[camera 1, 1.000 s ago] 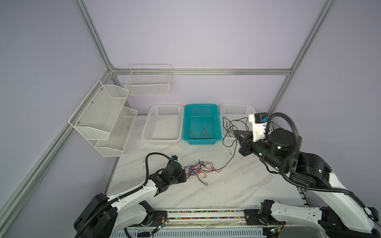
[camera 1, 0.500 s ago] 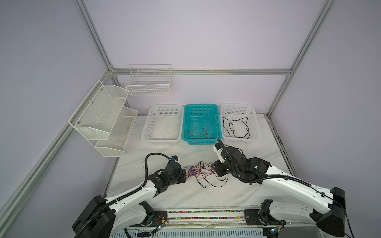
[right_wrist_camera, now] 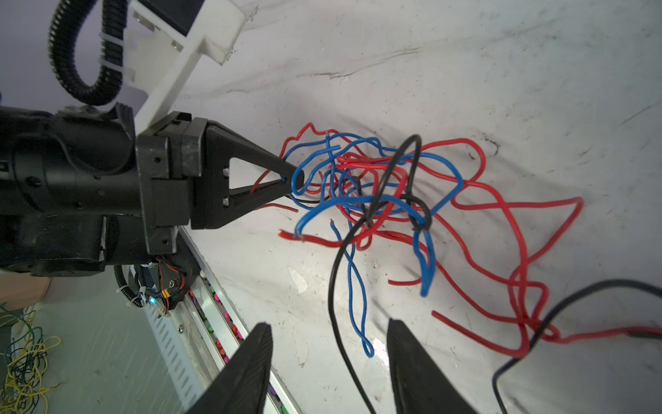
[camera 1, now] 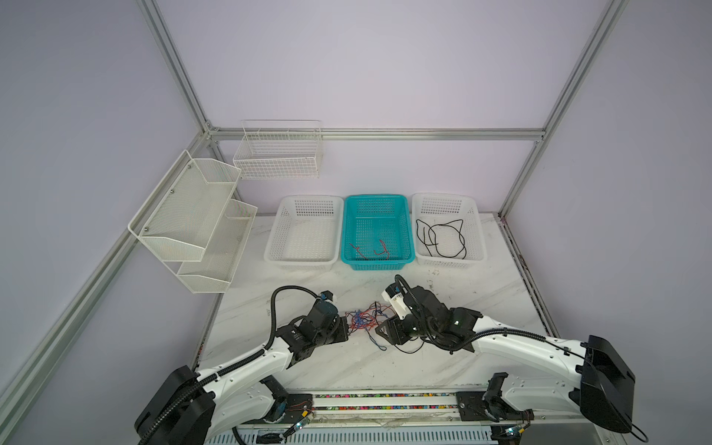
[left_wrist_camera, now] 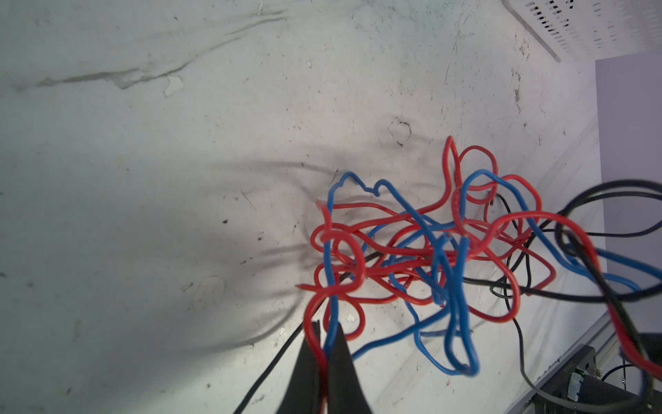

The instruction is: Untangle the cables

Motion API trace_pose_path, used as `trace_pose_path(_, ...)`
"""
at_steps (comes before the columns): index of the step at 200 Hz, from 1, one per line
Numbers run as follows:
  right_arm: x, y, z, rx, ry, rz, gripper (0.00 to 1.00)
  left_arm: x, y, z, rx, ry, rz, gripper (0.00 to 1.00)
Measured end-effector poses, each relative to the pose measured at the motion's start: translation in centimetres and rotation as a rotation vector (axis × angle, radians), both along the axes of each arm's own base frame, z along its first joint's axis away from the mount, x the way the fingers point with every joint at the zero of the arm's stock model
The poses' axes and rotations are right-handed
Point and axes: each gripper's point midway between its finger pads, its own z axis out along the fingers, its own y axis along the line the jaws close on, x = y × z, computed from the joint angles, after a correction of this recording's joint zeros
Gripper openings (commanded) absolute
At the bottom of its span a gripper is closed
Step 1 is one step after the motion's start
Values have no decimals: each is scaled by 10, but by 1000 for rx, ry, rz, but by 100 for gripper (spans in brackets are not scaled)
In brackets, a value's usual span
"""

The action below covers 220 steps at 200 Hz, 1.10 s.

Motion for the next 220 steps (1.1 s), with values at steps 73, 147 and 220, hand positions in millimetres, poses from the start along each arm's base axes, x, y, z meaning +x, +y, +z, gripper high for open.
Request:
trace_pose_path(73,0,-4,-26,-35,-3,6,0,1,-1,0,-2,-2,0,0)
trace_pose_path(147,11,-17,131,170,-232,-73,0,6,-11,-2,-31,-6,-17,0)
trace_pose_path(220,6,-45,207,177,-308,-114,0,16,-25,2,-80,-37,-35,0)
